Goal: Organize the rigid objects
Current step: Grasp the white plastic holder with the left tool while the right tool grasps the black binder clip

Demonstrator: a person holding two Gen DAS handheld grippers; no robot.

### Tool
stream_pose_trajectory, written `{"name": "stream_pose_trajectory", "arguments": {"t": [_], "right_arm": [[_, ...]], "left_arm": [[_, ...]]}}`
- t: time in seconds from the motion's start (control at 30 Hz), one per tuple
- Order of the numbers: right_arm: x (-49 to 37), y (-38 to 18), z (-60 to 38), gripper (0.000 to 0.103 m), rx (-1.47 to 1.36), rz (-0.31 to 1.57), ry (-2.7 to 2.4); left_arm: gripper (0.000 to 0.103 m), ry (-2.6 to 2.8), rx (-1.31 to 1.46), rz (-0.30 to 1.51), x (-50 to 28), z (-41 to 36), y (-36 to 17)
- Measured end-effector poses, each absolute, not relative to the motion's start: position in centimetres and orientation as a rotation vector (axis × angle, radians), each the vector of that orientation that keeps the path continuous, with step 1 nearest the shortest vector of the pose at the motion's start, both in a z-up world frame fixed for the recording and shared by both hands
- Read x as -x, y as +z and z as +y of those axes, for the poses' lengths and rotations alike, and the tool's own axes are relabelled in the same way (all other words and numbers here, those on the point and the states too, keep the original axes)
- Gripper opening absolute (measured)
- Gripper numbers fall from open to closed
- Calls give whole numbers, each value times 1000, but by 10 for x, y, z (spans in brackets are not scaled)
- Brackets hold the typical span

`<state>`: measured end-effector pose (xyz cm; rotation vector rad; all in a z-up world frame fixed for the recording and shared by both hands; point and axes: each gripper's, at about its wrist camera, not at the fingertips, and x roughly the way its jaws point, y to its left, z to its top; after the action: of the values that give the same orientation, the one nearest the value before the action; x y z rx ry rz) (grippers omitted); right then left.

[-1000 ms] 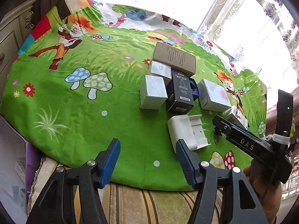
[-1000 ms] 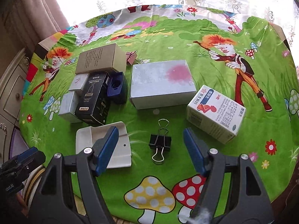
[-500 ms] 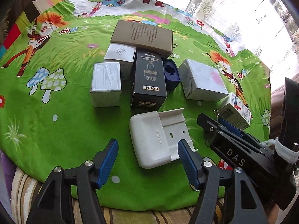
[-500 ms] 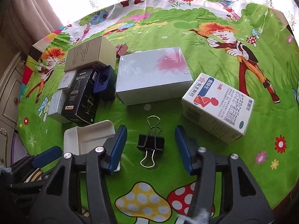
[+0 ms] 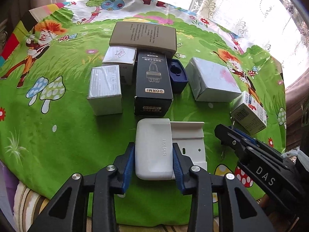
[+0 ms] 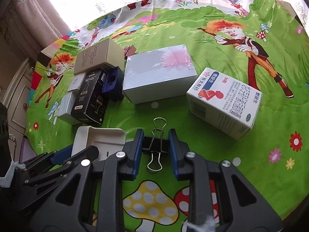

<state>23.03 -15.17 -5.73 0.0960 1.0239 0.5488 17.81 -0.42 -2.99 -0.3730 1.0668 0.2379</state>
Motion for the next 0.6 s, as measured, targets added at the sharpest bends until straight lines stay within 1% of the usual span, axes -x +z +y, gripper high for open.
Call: {"name": "stream_pose_trajectory", "arguments": {"t": [0.33, 0.6], "right_arm": [[-205, -41, -157, 30, -64, 990, 537], [-183, -25, -150, 30, 25, 955, 509]], "left_arm": [[38, 238, 431, 1013, -152, 9, -19], [38, 236, 467, 974, -139, 17, -10]]}}
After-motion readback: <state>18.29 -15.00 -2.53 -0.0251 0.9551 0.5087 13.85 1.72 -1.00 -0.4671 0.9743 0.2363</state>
